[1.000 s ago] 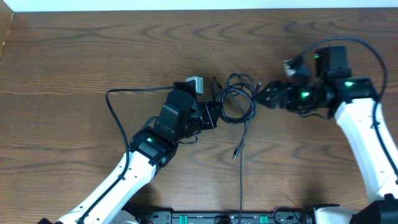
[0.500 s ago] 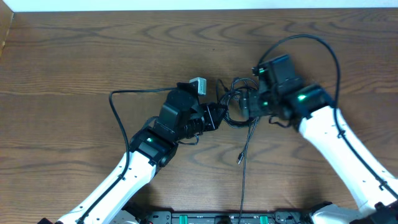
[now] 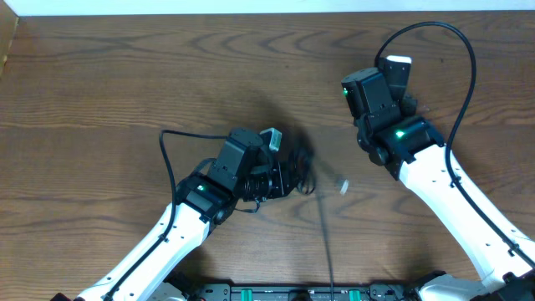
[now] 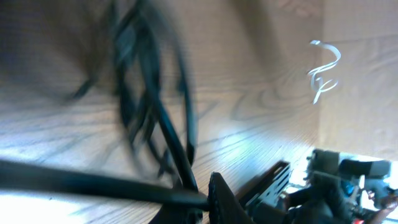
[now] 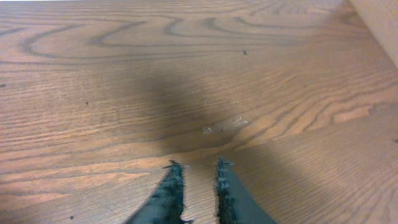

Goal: Untangle cables

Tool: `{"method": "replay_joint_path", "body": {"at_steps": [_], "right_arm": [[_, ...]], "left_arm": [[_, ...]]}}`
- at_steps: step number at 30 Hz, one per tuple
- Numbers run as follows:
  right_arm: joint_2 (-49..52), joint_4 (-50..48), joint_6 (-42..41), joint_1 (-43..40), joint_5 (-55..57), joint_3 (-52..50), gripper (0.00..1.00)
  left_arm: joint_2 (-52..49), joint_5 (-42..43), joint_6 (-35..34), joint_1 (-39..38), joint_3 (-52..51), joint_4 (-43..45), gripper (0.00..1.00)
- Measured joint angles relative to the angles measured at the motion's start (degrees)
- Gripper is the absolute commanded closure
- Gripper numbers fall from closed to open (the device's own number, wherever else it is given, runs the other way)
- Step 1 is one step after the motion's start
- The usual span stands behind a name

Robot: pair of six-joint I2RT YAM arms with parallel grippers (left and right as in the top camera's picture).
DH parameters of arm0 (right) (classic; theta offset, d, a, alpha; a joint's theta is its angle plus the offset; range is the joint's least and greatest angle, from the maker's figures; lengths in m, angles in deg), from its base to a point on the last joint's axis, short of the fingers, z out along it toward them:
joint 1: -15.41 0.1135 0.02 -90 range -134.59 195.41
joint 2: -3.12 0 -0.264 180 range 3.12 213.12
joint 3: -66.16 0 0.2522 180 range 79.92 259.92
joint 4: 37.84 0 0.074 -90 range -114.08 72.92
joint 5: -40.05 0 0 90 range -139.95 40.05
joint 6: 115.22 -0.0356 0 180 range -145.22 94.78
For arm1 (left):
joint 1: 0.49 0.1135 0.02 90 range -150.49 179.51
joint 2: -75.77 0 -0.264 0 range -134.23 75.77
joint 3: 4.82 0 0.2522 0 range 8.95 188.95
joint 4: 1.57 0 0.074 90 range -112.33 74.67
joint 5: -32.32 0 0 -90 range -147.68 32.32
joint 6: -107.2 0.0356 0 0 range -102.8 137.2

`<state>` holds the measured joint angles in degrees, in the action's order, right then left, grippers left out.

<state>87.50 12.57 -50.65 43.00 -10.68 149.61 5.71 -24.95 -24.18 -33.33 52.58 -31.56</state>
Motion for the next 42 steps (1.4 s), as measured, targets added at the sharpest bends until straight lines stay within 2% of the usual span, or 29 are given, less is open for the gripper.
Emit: {"method": "replay_joint_path", "body": {"at_steps": [3,6,10,15,21,27,32,34,39,42], "right_arm": [[0.0,0.2,0.0,0.0,-0.2,0.0,0.78],[0.0,1.9,-0.2,0.0,-5.0,0.0,0.71],[0.0,5.7,-0.3,-0.6,-21.3,0.0,0.58],[0.0,12.0,-0.3,-3.1,-39.5,0.2,0.58],[0.0,20.4,1.8,-5.9,-53.5,0.4,0.57],[0.0,21.7,3.4,-5.5,-57.7,0.4,0.52],[0.0,16.9,3.4,-2.6,-57.6,-0.8,0.46],[0.0,13.4,1.7,-1.2,-55.4,-2.5,0.48],[0.0,3.5,-7.7,0.0,-44.6,-9.1,0.64],[0.0,-4.4,-13.1,-0.8,-39.8,-13.0,0.67]], "left_arm": [[0.0,0.1,2.0,0.0,0.0,-1.3,0.92],[0.0,0.2,3.1,0.0,0.0,-0.7,0.92],[0.0,0.4,4.4,0.0,0.0,3.0,0.92],[0.0,1.6,5.7,0.0,0.0,11.0,0.92],[0.0,2.9,5.5,0.0,0.0,19.3,0.92],[0.0,3.1,3.4,0.0,0.0,23.0,0.92],[0.0,3.2,-0.7,0.0,0.0,28.0,0.92],[0.0,3.2,-3.2,0.0,-0.1,30.0,0.92],[0.0,5.5,-9.2,0.0,-0.1,34.6,0.92],[0.0,8.9,-12.6,0.1,-0.1,37.9,0.92]]}}
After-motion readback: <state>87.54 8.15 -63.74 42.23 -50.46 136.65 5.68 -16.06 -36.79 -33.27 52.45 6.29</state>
